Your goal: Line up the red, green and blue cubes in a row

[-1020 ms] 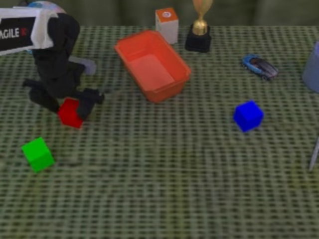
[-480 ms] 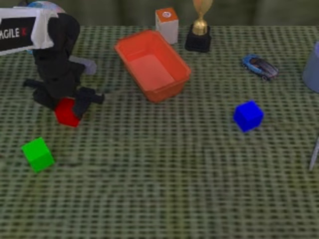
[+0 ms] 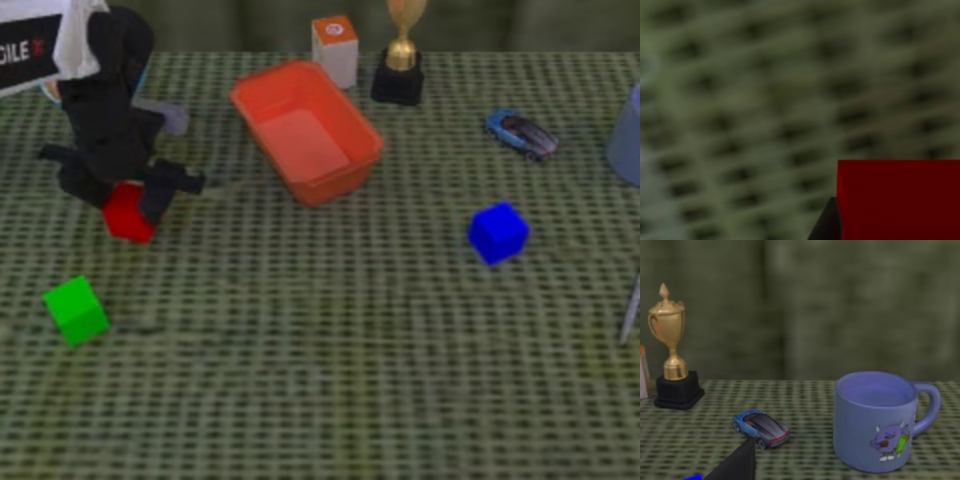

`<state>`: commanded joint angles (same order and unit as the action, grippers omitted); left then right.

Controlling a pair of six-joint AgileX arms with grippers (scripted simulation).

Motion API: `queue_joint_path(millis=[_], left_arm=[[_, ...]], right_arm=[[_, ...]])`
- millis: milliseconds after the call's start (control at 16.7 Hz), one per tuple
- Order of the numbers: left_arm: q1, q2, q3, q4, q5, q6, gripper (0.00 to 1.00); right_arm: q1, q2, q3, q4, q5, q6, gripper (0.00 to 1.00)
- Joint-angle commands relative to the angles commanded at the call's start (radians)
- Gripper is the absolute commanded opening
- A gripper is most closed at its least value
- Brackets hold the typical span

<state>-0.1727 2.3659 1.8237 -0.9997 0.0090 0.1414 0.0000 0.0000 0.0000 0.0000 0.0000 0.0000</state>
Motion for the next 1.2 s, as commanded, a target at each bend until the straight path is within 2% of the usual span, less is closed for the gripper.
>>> queue_joint_path(millis=[240, 540, 660, 900, 1200], left_arm=[[0.009, -0.049, 0.083, -0.138, -0.001, 0.001, 0.0], [0.002, -0.055, 0.089, -0.147, -0.001, 0.001, 0.0], [-0.026, -0.075, 0.062, -0.141, -0.003, -0.032, 0.0], [-0.152, -0.181, -0.082, -0.108, -0.009, -0.224, 0.0], [-0.376, -0.377, -0.365, -0.051, -0.017, -0.618, 0.0]], right_arm=[[0.0, 0.0, 0.0, 0.0, 0.0, 0.0, 1.0], [0.0, 0.0, 0.0, 0.0, 0.0, 0.0, 1.0], [0.0, 0.0, 0.0, 0.0, 0.0, 0.0, 1.0], [0.0, 0.0, 0.0, 0.0, 0.0, 0.0, 1.0], [0.0, 0.0, 0.0, 0.0, 0.0, 0.0, 1.0]])
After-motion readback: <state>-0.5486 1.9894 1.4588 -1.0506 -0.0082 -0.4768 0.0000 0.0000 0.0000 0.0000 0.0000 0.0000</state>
